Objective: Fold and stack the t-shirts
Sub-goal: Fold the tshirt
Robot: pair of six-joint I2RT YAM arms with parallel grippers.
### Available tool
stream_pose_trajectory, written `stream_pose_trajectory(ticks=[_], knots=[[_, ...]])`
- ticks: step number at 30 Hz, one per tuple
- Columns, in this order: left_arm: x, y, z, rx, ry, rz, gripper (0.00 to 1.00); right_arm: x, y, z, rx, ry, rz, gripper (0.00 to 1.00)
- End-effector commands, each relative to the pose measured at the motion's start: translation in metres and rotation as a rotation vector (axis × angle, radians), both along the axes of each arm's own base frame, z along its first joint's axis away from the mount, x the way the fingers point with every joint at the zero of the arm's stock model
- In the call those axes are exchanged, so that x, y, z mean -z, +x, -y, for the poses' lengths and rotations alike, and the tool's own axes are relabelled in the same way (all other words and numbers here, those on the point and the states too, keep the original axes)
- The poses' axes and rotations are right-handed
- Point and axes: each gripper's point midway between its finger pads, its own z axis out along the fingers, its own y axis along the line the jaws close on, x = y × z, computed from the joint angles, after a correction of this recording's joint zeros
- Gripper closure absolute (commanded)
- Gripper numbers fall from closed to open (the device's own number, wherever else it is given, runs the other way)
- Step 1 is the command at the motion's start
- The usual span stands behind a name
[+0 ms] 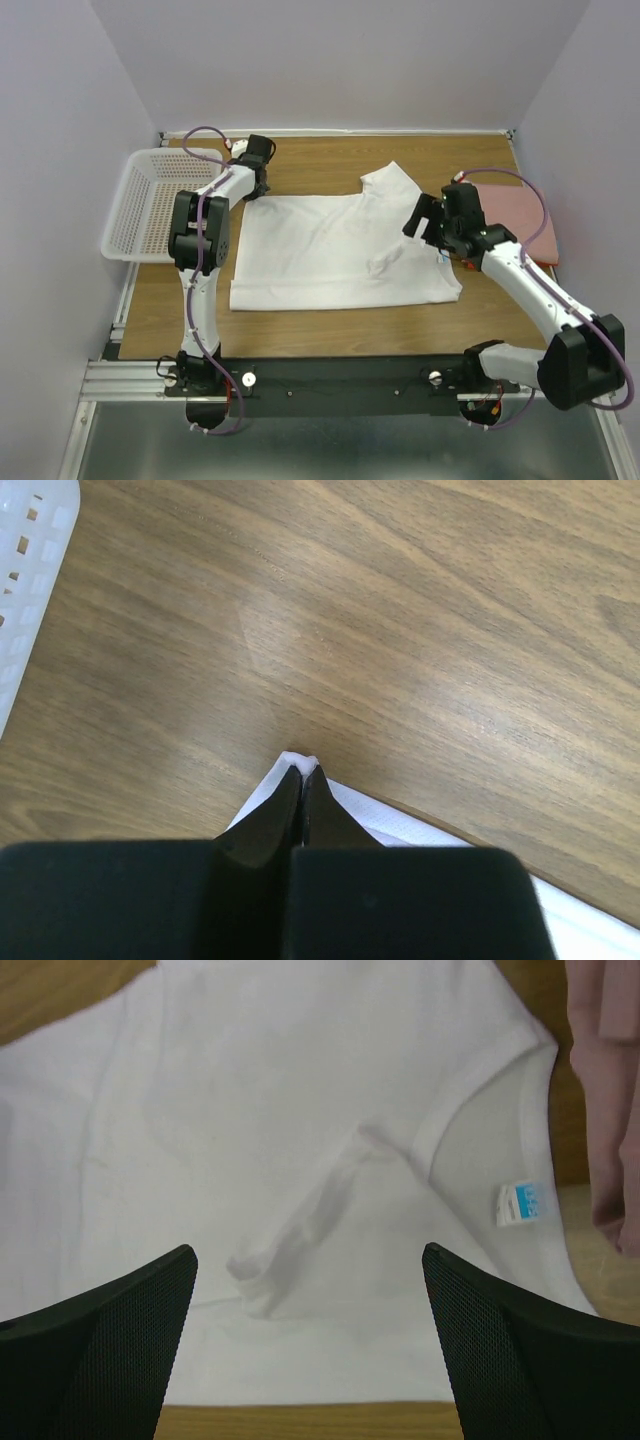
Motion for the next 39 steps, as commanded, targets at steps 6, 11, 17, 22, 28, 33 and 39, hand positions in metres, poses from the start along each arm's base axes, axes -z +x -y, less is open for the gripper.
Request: stream_pose_trajectory(ticks=[6,11,17,22,28,33,39], knots=[[0.0,-0.009,0.004,0.063,-0.035,-0.004,1.0,-0.048,0.126,-0.001,0.076,-0.167,0.122,0.0],[-0.01,-0.007,0.006,0.075,-0.04,0.028,1.0,-0.034,0.198,-0.004,0.059,-0.258,0.125,0.0],[-0.012,-0.009,0.009,0.098,-0.051,0.03,1.0,0.006,0.275,-0.016,0.015,-0.311,0.127,0.04],[-0.012,-0.011,0.008,0.1,-0.049,0.036,1.0,0.017,0.331,-0.028,-0.023,-0.339,0.201,0.12],[-0.006,-0.012,0.006,0.095,-0.04,0.023,1.0,0.069,0.339,-0.032,-0.044,-0.353,0.145,0.19],[-0.004,-0.012,0.007,0.097,-0.045,0.02,1.0,0.096,0.329,-0.023,-0.04,-0.4,0.087,0.3],[-0.006,-0.012,0.007,0.096,-0.046,0.022,1.0,0.119,0.314,-0.019,-0.058,-0.417,0.026,0.39]])
